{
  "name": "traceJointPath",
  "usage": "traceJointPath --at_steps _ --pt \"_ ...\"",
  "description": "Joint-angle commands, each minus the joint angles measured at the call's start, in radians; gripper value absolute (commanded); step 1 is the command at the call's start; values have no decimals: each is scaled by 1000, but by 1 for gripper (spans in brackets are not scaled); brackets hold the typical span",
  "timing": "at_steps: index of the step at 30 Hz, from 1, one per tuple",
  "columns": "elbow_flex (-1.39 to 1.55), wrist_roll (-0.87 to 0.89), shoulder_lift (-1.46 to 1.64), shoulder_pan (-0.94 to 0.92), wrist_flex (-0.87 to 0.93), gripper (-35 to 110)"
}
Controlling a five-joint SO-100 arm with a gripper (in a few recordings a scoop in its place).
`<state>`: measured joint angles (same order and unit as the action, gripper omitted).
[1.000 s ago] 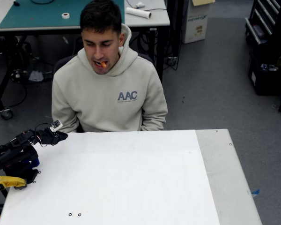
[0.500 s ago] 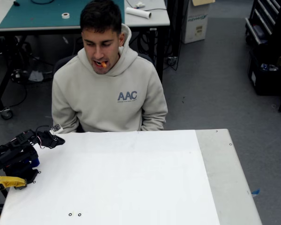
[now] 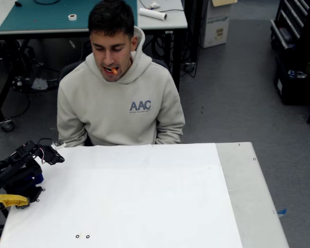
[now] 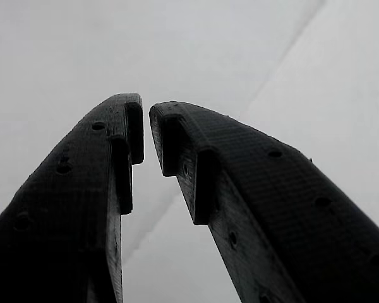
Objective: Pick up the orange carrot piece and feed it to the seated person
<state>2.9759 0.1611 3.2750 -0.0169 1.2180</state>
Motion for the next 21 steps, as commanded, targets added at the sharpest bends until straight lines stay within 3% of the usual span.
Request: traceJointPath --at_steps 1,21 --pt "-74 8 18 -11 18 -3" --pt "-132 9 20 -15 20 -3"
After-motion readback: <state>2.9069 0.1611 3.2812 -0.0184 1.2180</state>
